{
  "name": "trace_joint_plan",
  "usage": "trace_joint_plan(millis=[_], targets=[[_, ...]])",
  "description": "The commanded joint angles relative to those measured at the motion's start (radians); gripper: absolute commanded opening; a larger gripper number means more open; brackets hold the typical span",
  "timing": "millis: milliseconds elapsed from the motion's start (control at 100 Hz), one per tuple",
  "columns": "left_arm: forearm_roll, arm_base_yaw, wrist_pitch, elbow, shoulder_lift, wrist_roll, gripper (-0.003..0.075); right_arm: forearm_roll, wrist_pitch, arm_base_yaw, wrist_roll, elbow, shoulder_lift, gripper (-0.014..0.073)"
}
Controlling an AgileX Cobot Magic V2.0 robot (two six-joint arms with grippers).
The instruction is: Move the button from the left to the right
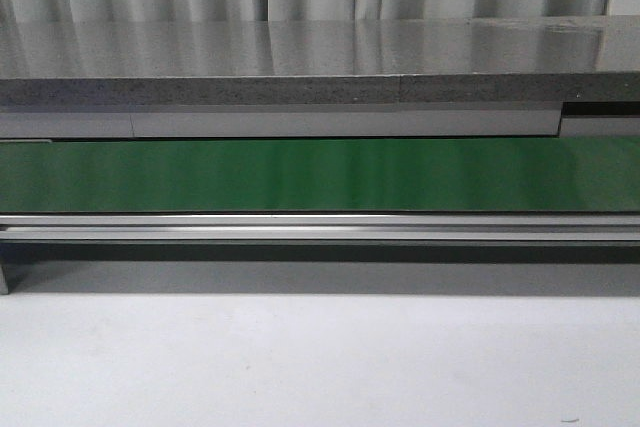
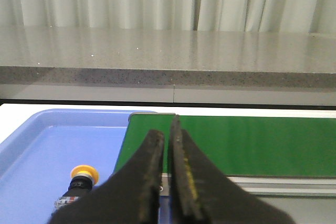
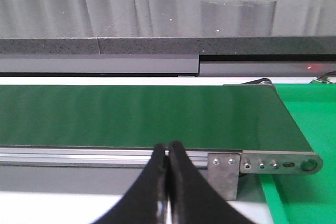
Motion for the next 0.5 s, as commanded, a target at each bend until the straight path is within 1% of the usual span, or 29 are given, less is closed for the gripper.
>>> trace_joint_plan(millis=[0, 100, 190, 300, 490], targets=[[-0.005, 0.004, -0.083, 0.009, -0.036, -0.009, 0.0005, 0.002, -0.083, -0.002, -0.004, 0.000, -0.017, -0.0068], [-0.028, 0.004, -0.046, -0.044, -0.032, -0.009, 0.0005, 0.002, -0.083, -0.002, -0.004, 0.000, -0.017, -0.0068], [-0.057, 0.004, 0.013, -0.118, 0.003, -0.009, 0.0005, 0.002, -0.083, -0.002, -0.004, 0.000, -0.017, -0.0068], [-0.067, 0.004, 0.120, -0.231, 0.079, -0.009, 0.0005, 0.002, -0.083, -0.002, -0.004, 0.000, -0.017, -0.0068], [-0.067, 0.004, 0.338, -0.452, 0.281, -0.009, 0.0005, 0.002, -0.083, -0.002, -0.004, 0.000, -0.017, -0.0068]])
